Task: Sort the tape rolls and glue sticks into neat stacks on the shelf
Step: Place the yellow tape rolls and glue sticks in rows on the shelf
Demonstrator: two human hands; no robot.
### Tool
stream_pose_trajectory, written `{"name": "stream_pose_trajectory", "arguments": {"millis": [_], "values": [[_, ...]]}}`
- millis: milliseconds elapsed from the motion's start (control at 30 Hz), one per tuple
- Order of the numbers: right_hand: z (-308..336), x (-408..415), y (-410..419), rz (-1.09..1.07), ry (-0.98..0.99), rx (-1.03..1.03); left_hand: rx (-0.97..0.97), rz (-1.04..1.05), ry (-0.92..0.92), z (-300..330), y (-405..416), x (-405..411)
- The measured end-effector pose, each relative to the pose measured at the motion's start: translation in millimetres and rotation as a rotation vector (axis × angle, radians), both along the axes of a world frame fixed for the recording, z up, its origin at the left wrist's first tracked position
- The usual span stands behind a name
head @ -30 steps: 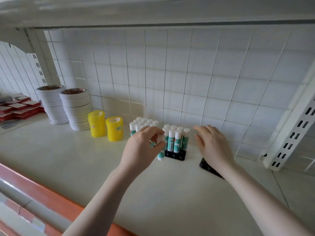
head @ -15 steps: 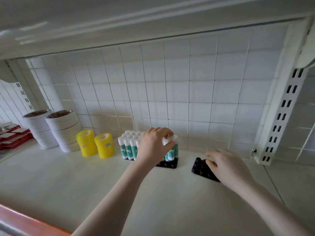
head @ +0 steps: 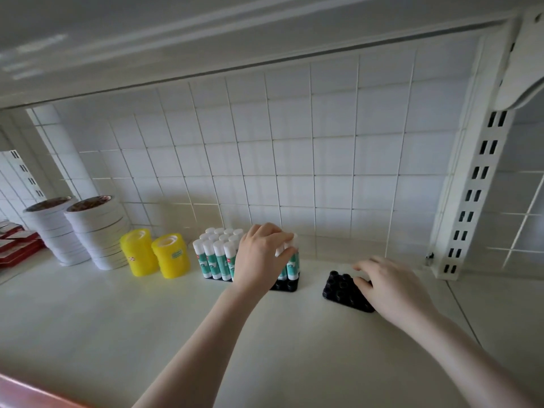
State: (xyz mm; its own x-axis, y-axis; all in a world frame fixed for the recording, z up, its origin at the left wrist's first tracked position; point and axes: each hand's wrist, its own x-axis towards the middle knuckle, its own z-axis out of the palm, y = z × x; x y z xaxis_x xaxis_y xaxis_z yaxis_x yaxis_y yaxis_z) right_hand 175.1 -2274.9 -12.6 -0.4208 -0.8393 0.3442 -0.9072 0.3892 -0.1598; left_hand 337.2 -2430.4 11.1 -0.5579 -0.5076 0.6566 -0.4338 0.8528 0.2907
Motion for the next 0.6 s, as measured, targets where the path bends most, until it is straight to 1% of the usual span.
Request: {"name": "stream_pose_trajectory", "arguments": {"millis": [133,233,500,600], "values": [[-1.4,-1.4,-0.6,0.000,0.007,0.007,-0.174,0.015,-0.006,-8.0,-1.4,2.2],[-3.1,-0.9,-1.9,-0.003,0.016,0.010,-0.230,0.013,-0.044,-9.0,-1.1,4.9],[5.8,-1.2,4.3,-0.006,-0.007,-0.017,-0.196,0.022,-0.170,-1.3,6.3,8.5],[11.4,-8.2,9.2,-0.009,0.025,-0.023,-0.170,0.045,-0.204,0.8,10.1,11.9]]}}
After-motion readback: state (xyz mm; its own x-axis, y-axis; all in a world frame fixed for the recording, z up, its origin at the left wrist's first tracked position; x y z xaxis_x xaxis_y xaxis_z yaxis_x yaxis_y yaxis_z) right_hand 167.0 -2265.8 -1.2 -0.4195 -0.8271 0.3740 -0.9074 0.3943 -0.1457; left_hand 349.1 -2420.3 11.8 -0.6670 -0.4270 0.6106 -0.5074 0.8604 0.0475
